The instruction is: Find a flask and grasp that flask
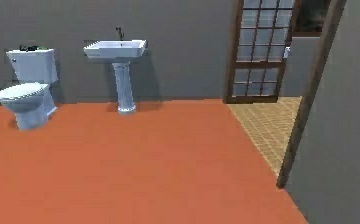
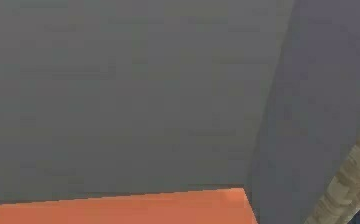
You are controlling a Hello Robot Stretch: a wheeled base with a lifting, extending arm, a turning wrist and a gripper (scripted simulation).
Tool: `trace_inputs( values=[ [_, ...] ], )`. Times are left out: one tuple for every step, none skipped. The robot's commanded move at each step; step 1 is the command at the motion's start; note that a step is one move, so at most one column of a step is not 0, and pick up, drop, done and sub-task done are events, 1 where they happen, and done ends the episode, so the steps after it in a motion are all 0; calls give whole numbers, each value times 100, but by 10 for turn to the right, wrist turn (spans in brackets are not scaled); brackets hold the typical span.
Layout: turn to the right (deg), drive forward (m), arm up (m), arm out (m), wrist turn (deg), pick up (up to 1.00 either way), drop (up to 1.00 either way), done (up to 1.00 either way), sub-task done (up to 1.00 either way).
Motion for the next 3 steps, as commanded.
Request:
trace_inputs(
  values=[
    [-30, 0, 0, 0, 0, 0, 0, 0, 0],
    [0, 35, 0, 0, 0, 0, 0, 0, 0],
    [-450, 0, 0, 0, 0, 0, 0, 0, 0]
  ],
)
